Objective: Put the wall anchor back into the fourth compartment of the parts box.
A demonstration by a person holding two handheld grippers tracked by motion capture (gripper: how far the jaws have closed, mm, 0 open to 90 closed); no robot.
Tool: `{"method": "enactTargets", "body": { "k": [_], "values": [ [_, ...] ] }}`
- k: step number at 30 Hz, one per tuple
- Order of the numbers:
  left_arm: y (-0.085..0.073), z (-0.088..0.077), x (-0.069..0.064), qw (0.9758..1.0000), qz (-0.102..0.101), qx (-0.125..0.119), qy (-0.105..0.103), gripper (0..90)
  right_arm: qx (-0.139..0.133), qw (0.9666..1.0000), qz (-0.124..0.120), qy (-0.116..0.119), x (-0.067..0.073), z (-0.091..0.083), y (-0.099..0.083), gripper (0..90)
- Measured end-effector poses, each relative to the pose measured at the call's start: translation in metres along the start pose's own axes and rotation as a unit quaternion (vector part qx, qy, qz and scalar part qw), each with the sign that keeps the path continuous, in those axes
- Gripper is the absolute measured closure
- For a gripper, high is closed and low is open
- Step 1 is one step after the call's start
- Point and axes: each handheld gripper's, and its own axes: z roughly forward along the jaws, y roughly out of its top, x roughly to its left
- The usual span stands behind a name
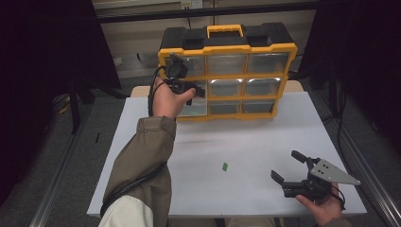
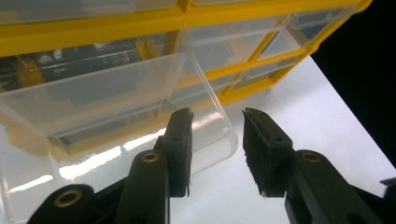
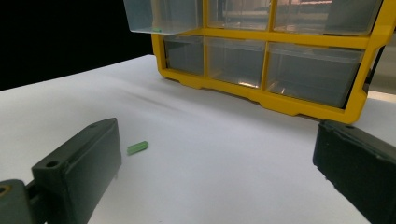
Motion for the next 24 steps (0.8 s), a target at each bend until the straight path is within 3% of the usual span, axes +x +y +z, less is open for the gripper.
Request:
{"method": "enactTargets", "body": {
  "k": [13, 24],
  "values": [
    [-0.005, 0.002, -0.010, 0.9994, 0.022, 0.006, -0.024, 53.8, 0.000, 1.0000, 0.000, 0.001, 0.000, 0.000, 0.000, 1.1],
    [-0.013, 0.006, -0.012, 0.9988, 0.034, 0.010, -0.032, 47.8, 0.000, 1.0000, 0.000, 0.001, 0.000, 0.000, 0.000, 1.1]
  ]
}}
